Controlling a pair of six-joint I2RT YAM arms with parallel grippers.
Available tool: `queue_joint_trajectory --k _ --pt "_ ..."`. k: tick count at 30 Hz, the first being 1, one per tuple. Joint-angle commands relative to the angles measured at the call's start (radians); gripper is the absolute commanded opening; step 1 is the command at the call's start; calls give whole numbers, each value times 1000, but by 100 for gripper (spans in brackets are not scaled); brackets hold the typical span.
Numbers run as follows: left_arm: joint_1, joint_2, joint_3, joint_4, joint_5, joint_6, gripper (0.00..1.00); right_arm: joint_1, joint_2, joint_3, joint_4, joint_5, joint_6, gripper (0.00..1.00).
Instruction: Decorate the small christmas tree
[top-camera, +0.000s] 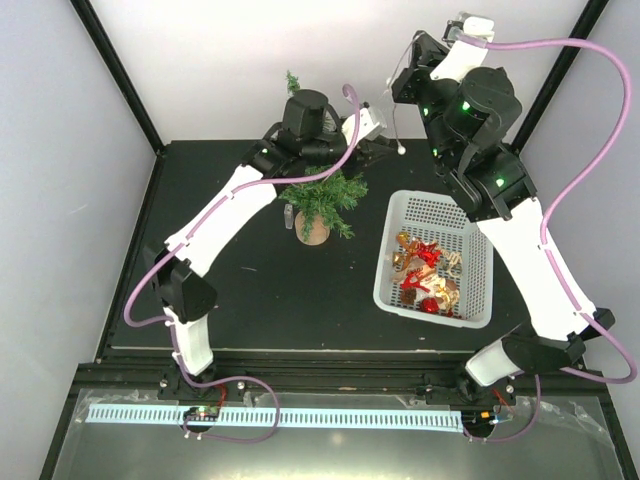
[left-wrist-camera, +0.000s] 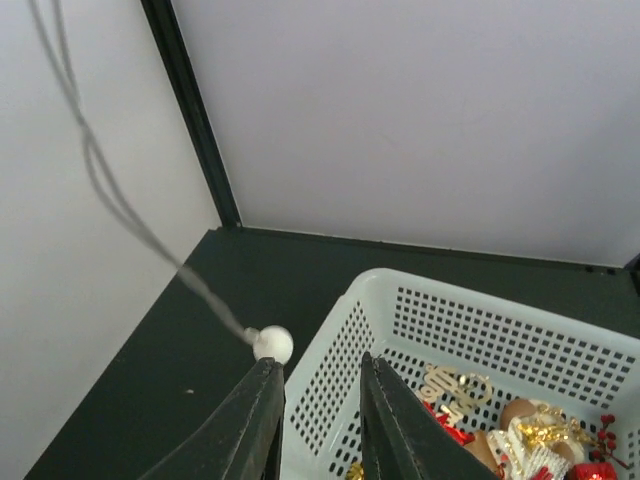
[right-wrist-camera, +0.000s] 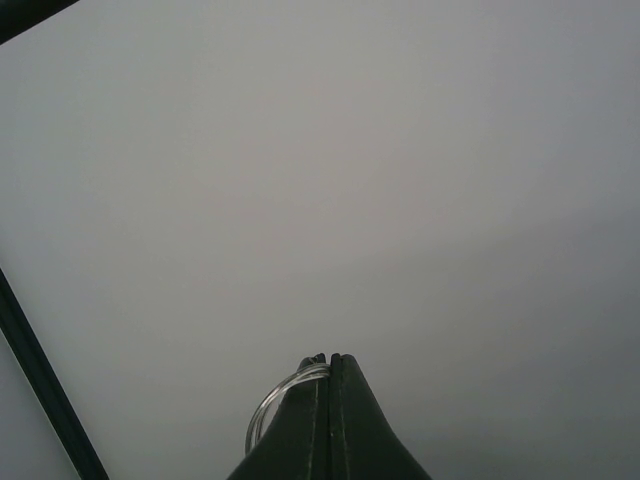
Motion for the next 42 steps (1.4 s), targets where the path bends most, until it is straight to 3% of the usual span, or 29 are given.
queue_joint_trajectory --k 1,7,14,22,32,42 --pt "-5 -70 -30 -8 -32 33 24 4 8 -16 40 6 -12 1" --pt "-4 -45 -10 18 -112 26 31 4 24 6 36 -7 -7 1" --pt "-5 25 85 28 -85 -27 41 4 31 23 29 -15 -10 1" --pt "-6 77 139 34 -103 -51 39 5 27 20 24 -19 -7 1" --pt "-5 -56 -51 47 -76 0 39 2 18 -15 55 26 -59 1" --pt "-3 -98 -96 32 -166 44 37 3 20 -12 66 32 -68 1"
